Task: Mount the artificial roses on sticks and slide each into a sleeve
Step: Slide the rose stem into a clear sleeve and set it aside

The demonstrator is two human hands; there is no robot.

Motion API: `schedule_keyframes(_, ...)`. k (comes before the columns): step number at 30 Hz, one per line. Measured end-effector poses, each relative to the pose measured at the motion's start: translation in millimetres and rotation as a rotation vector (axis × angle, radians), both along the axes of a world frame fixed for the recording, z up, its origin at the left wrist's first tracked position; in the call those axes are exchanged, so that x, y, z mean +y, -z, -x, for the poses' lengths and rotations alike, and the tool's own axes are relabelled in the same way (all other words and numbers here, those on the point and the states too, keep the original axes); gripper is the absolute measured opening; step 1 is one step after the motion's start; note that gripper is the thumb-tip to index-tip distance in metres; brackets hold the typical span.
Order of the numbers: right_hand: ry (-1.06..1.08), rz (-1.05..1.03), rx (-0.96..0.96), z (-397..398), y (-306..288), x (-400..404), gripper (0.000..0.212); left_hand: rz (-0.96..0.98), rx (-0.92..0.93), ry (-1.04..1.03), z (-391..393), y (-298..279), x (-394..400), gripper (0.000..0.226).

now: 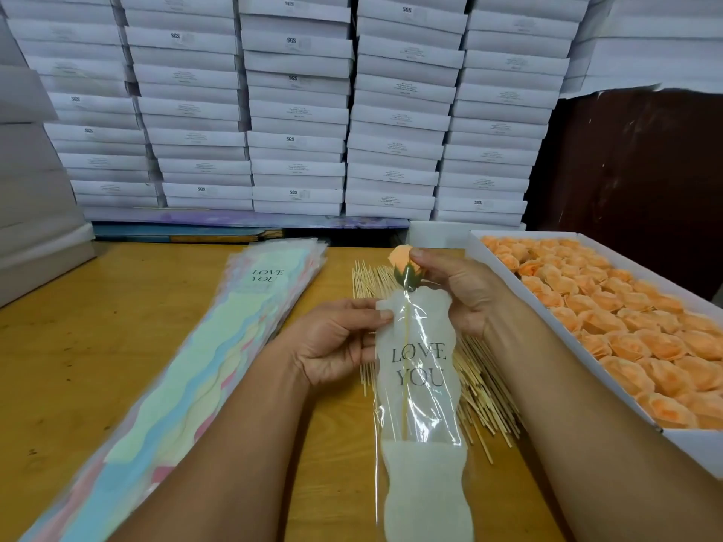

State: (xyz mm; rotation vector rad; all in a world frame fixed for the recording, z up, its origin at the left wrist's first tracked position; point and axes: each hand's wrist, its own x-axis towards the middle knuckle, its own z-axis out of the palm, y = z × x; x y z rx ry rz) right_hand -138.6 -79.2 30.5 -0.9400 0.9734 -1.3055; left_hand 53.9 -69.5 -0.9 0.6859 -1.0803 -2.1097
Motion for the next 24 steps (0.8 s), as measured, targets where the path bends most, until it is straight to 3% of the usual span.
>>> schedule_keyframes(7, 0.023, -0.034, 0.144, 1.2, 2.4, -3.2, 0.023, -0.118, 0.027, 0.002, 3.6, -0.4, 0.1, 0.041)
schedule_keyframes(11, 0.06, -0.047, 0.172, 0.3, 3.6, -4.3, 0.026, -0.162, 0.015, 0.012, 6.0, -0.6, 1.2, 0.054)
schedule_keyframes(20, 0.057, -0.07, 0.278, 0.4, 6.0, -4.2, 0.024, -0.126, 0.148, 0.094, 4.0, -1.0, 3.5, 0.045)
schedule_keyframes(24, 0.07, -0.068, 0.277, 1.2, 7.6, -5.8, 0.034, -0.081, 0.184, 0.105, 2.3, 0.1, 2.7, 0.063)
